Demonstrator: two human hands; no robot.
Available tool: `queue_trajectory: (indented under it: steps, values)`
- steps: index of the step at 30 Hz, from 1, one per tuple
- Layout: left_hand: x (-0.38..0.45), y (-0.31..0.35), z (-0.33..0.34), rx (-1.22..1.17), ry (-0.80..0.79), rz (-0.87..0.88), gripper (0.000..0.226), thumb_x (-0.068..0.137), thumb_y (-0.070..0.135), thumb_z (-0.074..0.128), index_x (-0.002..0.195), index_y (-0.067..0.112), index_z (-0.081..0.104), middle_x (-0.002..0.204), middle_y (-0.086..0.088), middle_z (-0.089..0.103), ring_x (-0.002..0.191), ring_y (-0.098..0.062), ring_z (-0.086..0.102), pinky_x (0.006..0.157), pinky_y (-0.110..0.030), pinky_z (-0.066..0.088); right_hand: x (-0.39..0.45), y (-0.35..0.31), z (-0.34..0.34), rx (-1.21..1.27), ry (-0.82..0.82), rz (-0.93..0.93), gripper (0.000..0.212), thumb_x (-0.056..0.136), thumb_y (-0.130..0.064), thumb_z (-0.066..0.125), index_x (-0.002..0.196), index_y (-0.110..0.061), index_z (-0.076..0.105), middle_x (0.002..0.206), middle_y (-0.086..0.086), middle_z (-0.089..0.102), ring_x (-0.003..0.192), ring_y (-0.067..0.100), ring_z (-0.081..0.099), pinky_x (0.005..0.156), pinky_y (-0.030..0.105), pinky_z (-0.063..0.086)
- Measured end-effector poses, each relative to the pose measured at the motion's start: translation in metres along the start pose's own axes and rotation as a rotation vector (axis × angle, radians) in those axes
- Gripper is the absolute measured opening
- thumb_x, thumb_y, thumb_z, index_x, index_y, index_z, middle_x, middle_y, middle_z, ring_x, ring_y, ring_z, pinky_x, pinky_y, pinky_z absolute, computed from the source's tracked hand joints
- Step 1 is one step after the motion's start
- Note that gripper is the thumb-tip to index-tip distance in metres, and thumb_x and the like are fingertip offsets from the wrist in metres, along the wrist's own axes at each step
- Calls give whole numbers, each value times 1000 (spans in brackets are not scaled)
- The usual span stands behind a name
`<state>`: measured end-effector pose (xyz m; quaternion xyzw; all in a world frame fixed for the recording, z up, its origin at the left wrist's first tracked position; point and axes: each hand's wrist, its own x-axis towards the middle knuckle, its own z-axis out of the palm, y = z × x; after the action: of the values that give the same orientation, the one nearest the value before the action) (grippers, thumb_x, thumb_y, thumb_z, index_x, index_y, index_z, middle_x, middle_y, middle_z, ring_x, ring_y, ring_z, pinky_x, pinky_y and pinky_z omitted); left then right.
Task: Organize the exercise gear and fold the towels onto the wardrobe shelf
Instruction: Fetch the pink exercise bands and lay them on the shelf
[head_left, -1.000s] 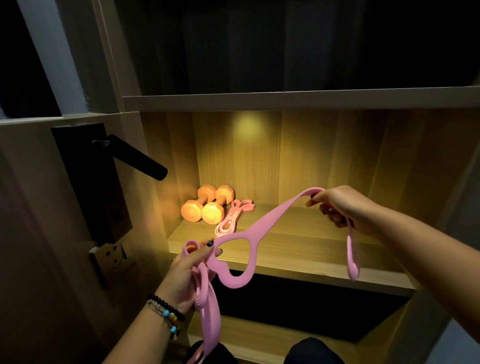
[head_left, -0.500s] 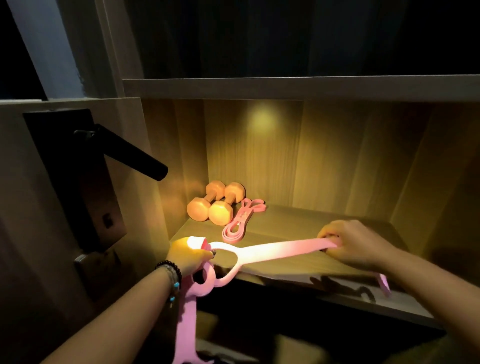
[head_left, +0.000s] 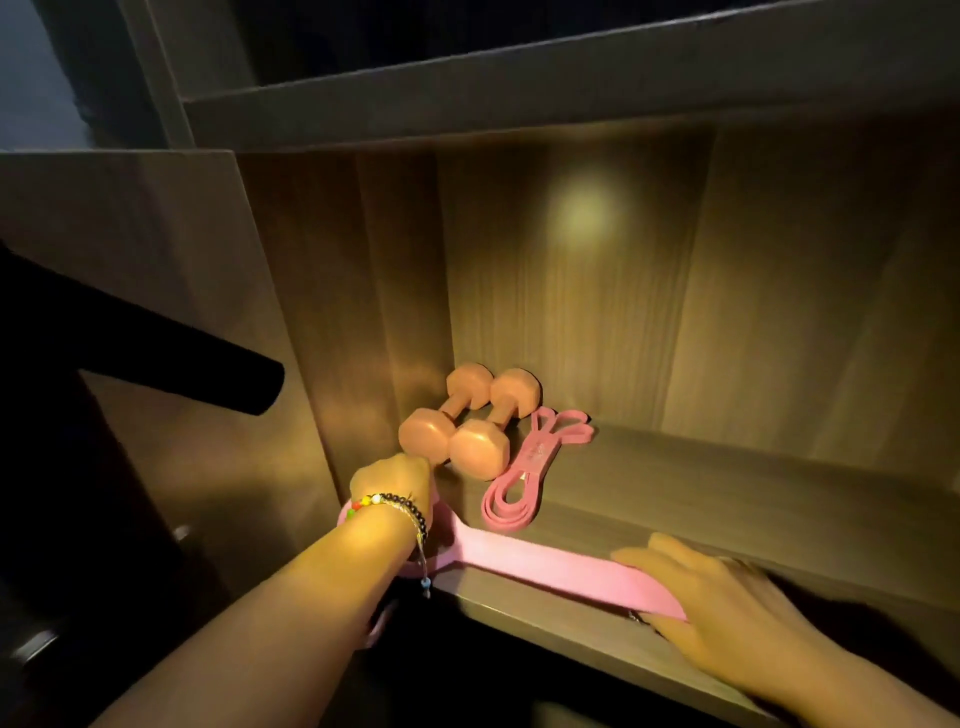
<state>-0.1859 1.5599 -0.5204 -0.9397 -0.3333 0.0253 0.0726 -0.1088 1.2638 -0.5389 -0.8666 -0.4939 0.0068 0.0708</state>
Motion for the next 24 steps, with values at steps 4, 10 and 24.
queue_trajectory:
  steps: [4, 10, 24]
  values:
    - [16, -7, 3, 76, 82, 34, 29, 95, 22, 45, 122, 18, 56, 115, -6, 65, 103, -29, 63, 70, -32, 40, 17, -8, 17, 56, 22, -11, 52, 95, -47, 46, 142, -43, 25, 125, -16, 36, 104, 14, 57, 83, 28, 44]
    - [11, -11, 15, 154, 115, 136, 52, 88, 15, 51, 138, 17, 37, 121, -8, 54, 103, -31, 62, 66, -35, 39, 36, -19, 41, 4, -18, -12, 52, 98, -51, 35, 145, -38, 18, 125, -9, 31, 80, 14, 42, 72, 29, 33]
    - [-45, -25, 48, 95, 169, 288, 33, 92, 17, 48, 125, 19, 52, 110, -8, 62, 90, -31, 66, 62, -29, 34, 31, -16, 51, 57, 166, 22, 36, 81, -16, 70, 109, -36, 60, 89, -16, 40, 59, 9, 40, 50, 26, 37]
